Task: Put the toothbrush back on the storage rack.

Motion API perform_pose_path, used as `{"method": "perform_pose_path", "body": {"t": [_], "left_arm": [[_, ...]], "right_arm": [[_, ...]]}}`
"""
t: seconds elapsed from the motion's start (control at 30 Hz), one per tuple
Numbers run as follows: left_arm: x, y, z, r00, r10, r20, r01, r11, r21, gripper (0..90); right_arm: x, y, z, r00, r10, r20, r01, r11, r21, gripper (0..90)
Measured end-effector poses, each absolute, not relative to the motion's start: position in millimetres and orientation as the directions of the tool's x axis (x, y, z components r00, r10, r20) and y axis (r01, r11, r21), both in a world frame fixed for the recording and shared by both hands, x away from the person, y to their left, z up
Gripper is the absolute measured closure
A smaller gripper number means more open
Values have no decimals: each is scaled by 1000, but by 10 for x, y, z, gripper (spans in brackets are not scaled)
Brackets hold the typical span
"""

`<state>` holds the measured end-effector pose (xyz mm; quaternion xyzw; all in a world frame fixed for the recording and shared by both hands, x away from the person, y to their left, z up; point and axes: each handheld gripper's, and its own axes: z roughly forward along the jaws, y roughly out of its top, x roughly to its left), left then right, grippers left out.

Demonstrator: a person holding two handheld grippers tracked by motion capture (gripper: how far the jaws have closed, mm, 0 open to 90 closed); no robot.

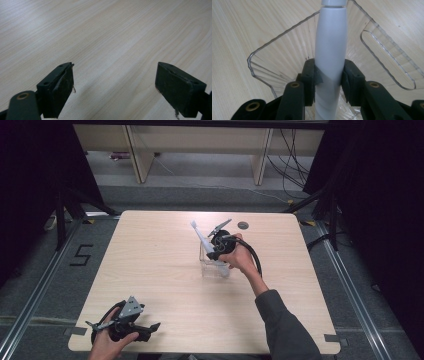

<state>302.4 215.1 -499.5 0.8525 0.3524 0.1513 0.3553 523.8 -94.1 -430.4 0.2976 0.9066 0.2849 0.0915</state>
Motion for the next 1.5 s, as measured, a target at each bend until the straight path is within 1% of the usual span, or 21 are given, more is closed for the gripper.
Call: {"method": "perform_pose_path", "body": {"t": [0.1, 0.13, 0.23, 0.3, 0.4, 0.43, 0.47, 0.53, 0.57, 0.63, 0.7, 0.73, 0.87, 0.97, 1.0, 1.07, 1.1, 1.13, 1.17, 1.43, 1.5], "left_arm": [[3024, 2152, -4995, 706, 709, 8, 493, -500, 712, 149], [3024, 2153, -4994, 706, 708, 8, 493, -500, 712, 149], [3028, 2149, -5000, 701, 713, 7, 496, -493, 715, 149], [3023, 2149, -4999, 705, 709, 6, 496, -498, 712, 149], [3022, 2147, -4999, 703, 711, 0, 500, -495, 711, 149], [3044, 2152, -5001, 721, 692, 13, 476, -509, 717, 149], [3021, 2154, -4995, 706, 708, 7, 498, -504, 706, 149], [3025, 2149, -5001, 703, 711, 6, 495, -496, 714, 149], [3025, 2147, -5001, 703, 711, 6, 495, -495, 714, 149], [3028, 2145, -5001, 709, 705, 6, 489, -498, 716, 149], [3047, 2157, -4998, 717, 697, 34, 467, -514, 720, 149], [3036, 2153, -5001, 711, 703, 19, 479, -505, 718, 149], [3037, 2151, -5003, 709, 705, 18, 482, -503, 718, 149], [3038, 2154, -5002, 712, 702, 25, 479, -510, 714, 149], [3039, 2154, -5001, 712, 702, 22, 478, -508, 716, 149], [3038, 2153, -5002, 710, 704, 20, 480, -505, 717, 149], [3038, 2154, -5002, 710, 704, 20, 480, -506, 717, 149], [3037, 2152, -5003, 709, 704, 19, 481, -504, 717, 149], [3038, 2152, -5003, 710, 704, 19, 481, -505, 717, 149], [3038, 2155, -5006, 712, 702, 19, 481, -507, 715, 149], [3039, 2153, -5006, 710, 704, 20, 481, -506, 716, 149]], "right_arm": [[5245, -945, -4304, -809, 588, -8, 477, 664, 576, 664], [5233, -943, -4299, -796, 605, 13, 504, 651, 567, 660], [5204, -957, -4260, -775, 631, 33, 525, 615, 588, 616], [5204, -1000, -4220, -788, 615, 16, 482, 601, 637, 583], [5187, -1031, -4185, -790, 613, 11, 472, 597, 649, 579], [5172, -1043, -4165, -782, 623, 18, 485, 590, 645, 577], [5133, -1051, -4137, -757, 652, 47, 530, 571, 627, 572], [5135, -1072, -4129, -776, 630, 33, 489, 568, 662, 558], [5102, -1086, -4093, -752, 657, 52, 530, 556, 641, 545], [5127, -1120, -4081, -785, 619, 7, 456, 570, 683, 536], [5087, -1135, -4053, -757, 652, 38, 496, 536, 683, 523], [5064, -1152, -4023, -748, 662, 46, 511, 532, 675, 517], [5043, -1208, -3981, -780, 625, 38, 453, 521, 724, 501], [4998, -1230, -3959, -771, 635, 49, 454, 493, 742, 496], [4974, -1249, -3933, -769, 637, 54, 466, 500, 730, 492], [4982, -1281, -3922, -788, 616, 14, 415, 514, 751, 490], [4964, -1283, -3911, -785, 619, 40, 435, 504, 746, 489], [4964, -1293, -3906, -791, 612, 23, 417, 511, 752, 487], [4945, -1293, -3905, -779, 626, 38, 433, 493, 755, 485], [4894, -1364, -3887, -774, 630, 57, 444, 476, 759, 460], [4892, -1385, -3886, -779, 625, 43, 426, 478, 768, 456]]}}
